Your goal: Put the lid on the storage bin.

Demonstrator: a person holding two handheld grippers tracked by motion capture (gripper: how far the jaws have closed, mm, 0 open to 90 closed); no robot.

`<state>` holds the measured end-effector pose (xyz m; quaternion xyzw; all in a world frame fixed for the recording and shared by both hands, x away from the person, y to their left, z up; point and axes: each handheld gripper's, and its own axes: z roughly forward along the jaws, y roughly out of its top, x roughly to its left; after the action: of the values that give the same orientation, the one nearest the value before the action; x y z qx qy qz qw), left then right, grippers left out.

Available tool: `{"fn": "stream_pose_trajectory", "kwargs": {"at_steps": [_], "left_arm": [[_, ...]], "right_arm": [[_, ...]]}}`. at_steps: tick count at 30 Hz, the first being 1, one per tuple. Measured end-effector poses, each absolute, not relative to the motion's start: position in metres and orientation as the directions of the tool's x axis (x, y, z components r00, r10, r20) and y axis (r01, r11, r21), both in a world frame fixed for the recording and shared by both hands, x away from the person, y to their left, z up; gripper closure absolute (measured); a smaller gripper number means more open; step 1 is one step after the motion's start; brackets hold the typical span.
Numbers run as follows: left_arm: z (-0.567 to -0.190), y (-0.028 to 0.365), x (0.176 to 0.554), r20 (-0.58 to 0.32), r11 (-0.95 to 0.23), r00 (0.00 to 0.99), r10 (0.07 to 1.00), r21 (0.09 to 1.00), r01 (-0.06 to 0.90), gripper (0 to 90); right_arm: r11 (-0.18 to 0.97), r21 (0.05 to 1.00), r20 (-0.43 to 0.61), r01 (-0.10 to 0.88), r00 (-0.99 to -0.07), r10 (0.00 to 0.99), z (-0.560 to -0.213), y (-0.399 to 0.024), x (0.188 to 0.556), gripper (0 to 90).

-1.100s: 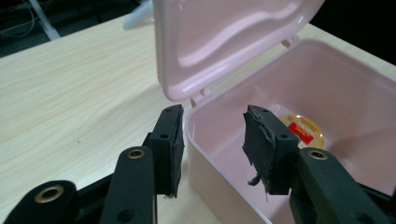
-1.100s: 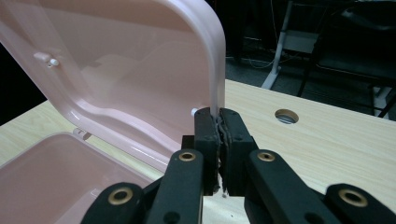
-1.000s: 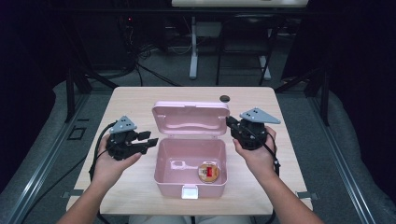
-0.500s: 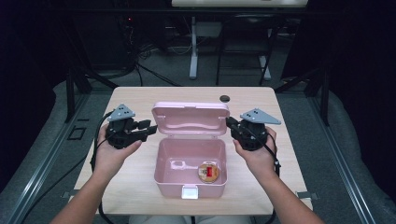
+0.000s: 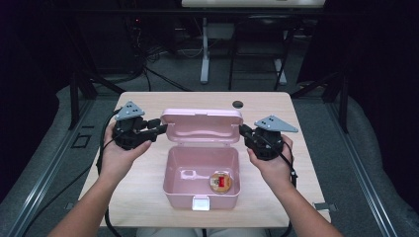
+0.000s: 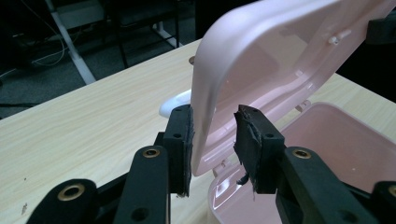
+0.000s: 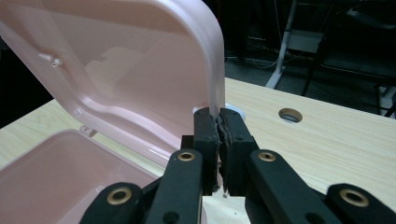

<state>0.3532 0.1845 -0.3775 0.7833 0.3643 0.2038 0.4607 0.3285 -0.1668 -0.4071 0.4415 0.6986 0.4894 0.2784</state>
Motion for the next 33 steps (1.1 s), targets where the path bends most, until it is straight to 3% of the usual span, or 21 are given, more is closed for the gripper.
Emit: {"fn": "stream_pose_trajectory", "kwargs": {"at_steps": [33], "left_arm": [[-0.366, 0.175, 0.353, 0.048, -0.327, 0.627, 0.778, 0.882, 0.339, 77.4]], "right_arm": [[0.119, 0.931, 0.061, 0.345, -0.467, 0.882, -0.409, -0.169, 0.323, 85.3]]}}
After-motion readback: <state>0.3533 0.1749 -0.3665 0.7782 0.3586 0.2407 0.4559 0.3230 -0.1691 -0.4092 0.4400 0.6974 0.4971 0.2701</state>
